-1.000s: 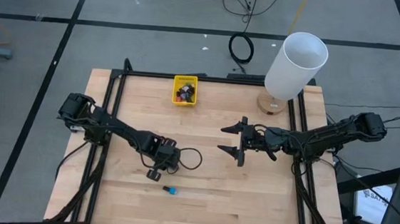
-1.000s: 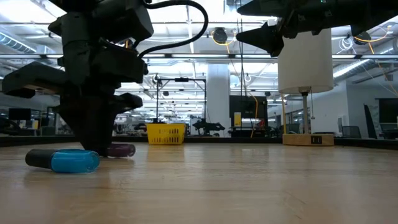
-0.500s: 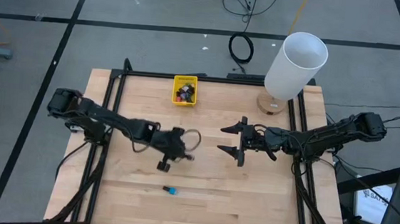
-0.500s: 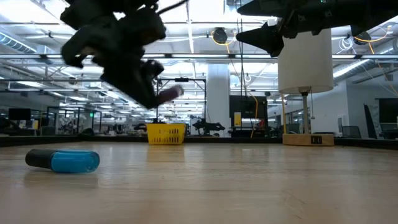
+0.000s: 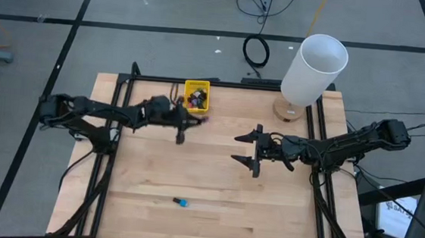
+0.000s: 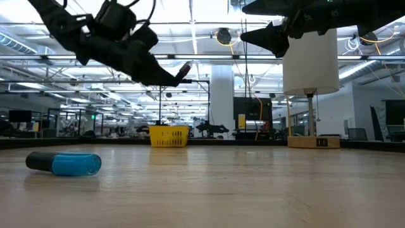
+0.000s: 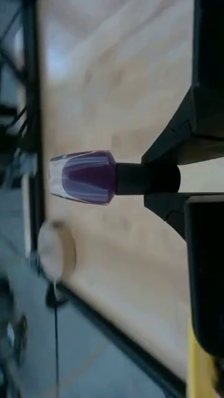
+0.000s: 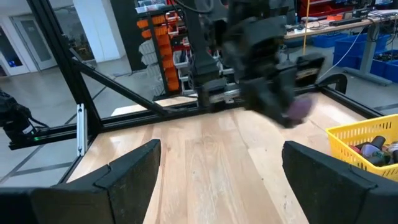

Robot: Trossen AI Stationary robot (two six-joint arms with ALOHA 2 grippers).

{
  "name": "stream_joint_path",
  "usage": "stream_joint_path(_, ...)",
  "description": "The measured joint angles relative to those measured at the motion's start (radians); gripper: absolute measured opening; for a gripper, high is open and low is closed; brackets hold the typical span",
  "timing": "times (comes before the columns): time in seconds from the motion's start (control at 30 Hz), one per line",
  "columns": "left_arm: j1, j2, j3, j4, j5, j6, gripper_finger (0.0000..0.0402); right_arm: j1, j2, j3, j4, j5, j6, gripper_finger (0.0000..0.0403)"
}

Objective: Pick & Place Nail Polish
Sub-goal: Put the violet nail polish bottle into the yellow bin, then put the blue nail polish bottle into the yellow bin

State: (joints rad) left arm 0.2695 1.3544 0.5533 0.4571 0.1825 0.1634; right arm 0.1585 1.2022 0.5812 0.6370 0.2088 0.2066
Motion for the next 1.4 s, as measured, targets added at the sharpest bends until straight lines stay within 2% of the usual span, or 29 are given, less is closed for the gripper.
stream_joint_path(0.07, 0.055, 0.009, -0.013, 0.053, -0.013, -0.03, 0.0031, 0.0, 0.0, 0.0, 0.003, 0.0, 0.0, 0.032)
stream_joint_path(0.3, 0.251, 0.036, 0.0, 0.038, -0.206, -0.245, 0.0031, 0.0, 0.0, 0.0, 0.009, 0.0, -0.009, 0.032)
stream_joint_path(0.43, 0.325, 0.085, 0.034, 0.027, -0.208, -0.306, 0.0031, -0.002, 0.0, 0.0, 0.009, 0.004, -0.009, 0.032)
stream_joint_path(0.77, 0.33, 0.32, 0.269, -0.295, -0.198, -0.296, 0.0031, -0.02, 0.0, 0.0, 0.008, 0.005, -0.009, 0.032)
stream_joint_path(0.9, 0.332, 0.385, 0.321, -0.331, -0.201, -0.297, 0.0031, -0.02, 0.0, 0.0, 0.005, 0.005, -0.009, 0.032)
stream_joint_path(1.07, 0.332, 0.394, 0.334, -0.328, -0.202, -0.297, 0.0032, -0.02, 0.0, 0.0, 0.001, 0.004, -0.009, 0.032)
stream_joint_path(1.4, 0.33, 0.385, 0.333, -0.347, -0.192, -0.245, 0.0124, -0.02, 0.0, 0.0, -0.021, 0.004, -0.017, 0.032)
